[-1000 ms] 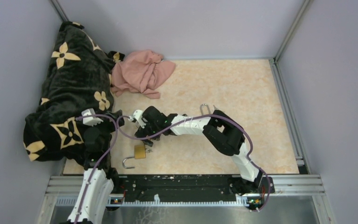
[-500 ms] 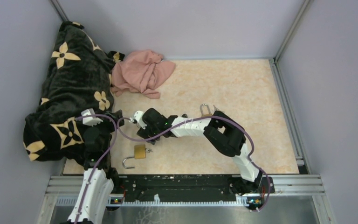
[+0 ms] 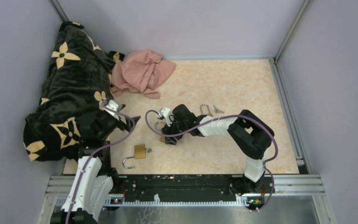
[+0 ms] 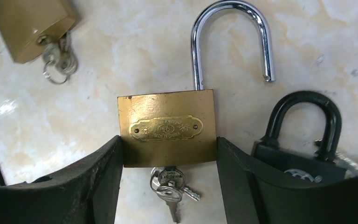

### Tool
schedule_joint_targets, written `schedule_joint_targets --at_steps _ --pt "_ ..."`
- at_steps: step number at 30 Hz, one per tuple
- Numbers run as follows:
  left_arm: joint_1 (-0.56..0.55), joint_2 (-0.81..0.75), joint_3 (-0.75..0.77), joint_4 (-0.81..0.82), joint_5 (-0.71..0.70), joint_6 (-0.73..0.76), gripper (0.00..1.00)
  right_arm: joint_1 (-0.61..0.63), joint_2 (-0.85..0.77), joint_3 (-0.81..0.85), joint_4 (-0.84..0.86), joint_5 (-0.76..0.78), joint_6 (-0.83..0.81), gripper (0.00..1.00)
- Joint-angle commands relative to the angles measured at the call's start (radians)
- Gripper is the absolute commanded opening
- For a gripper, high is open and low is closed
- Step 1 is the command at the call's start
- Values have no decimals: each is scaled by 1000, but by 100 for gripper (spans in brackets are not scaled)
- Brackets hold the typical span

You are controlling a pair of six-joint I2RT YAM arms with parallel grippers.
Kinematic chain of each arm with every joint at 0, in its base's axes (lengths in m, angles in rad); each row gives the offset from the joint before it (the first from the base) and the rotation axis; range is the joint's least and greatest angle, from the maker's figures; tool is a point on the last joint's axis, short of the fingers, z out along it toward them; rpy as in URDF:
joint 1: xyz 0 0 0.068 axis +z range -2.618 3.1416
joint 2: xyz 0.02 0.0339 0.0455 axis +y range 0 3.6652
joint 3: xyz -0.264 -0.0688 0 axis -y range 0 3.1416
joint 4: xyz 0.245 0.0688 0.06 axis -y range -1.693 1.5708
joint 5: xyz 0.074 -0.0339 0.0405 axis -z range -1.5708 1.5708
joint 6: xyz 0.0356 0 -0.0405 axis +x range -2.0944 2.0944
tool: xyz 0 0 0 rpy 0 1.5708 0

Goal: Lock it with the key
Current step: Pick up the lock from the center of the board.

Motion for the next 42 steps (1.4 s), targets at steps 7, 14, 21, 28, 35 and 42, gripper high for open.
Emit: schedule_joint_targets --at_steps 7,14,21,28,35,42 --pt "-191 286 146 -830 472 1522 89 -24 -160 -143 232 -277 67 0" --pt "-383 443 66 -354 348 1475 83 -24 -227 -209 273 -303 78 0" --pt "-510 541 3 -265 274 1554 73 -24 -279 -244 296 -307 86 0" --pt "-545 586 -21 -111 212 1514 47 -24 -277 -250 299 -312 86 0" --pt "-553 596 -30 -82 196 1521 33 -24 -290 -248 304 -320 81 0" --pt "-572 610 -32 -74 176 1520 40 -24 -298 -244 299 -325 76 0"
